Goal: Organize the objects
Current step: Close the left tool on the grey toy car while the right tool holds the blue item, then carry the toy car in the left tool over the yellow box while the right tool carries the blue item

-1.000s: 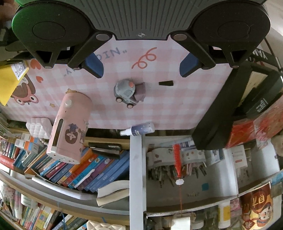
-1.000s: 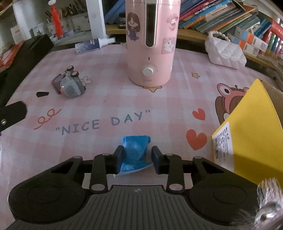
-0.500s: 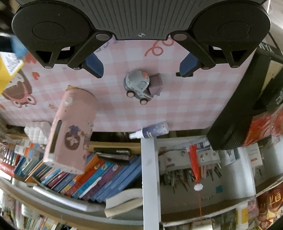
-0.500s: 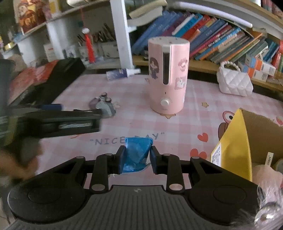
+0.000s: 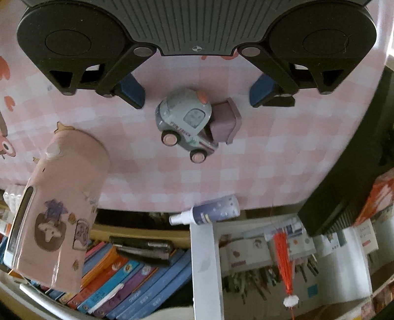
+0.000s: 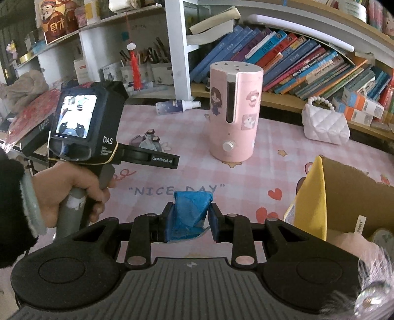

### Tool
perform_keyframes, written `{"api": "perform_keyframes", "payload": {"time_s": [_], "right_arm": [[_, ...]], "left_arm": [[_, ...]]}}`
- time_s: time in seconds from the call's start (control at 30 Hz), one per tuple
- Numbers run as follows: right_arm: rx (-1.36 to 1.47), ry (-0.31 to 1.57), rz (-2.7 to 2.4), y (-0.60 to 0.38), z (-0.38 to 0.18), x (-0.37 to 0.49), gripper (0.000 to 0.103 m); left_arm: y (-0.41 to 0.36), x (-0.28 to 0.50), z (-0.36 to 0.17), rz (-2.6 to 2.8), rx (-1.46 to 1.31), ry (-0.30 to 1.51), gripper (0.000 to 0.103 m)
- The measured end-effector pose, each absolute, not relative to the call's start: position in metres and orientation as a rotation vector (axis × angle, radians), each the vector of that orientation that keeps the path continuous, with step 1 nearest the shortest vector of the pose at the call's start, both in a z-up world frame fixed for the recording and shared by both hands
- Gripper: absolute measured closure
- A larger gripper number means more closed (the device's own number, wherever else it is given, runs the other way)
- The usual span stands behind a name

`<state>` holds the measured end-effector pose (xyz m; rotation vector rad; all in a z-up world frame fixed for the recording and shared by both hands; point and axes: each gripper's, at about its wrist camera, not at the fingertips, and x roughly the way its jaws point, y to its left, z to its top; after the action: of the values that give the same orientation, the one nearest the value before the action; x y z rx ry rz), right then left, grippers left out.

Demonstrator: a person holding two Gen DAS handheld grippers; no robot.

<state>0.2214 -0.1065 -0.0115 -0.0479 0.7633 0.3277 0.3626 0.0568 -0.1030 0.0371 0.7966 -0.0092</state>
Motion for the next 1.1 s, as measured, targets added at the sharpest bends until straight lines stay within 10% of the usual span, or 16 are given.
{"api": "perform_keyframes", "payload": {"time_s": [0.17,1.1], "right_arm": [[-0.036,0.772,0.317,-0.110,-0.013,0.222,0.076],[-0.037,0.779,0.312,-0.116,-0.016,0.206,0.076]], "left_arm": [[0.054,0.361,-0.098,-0.046,0.046,0.776,0.053],[0.095,0.222,-0.035,-0.033,-0.142,0.730,0.053]]}}
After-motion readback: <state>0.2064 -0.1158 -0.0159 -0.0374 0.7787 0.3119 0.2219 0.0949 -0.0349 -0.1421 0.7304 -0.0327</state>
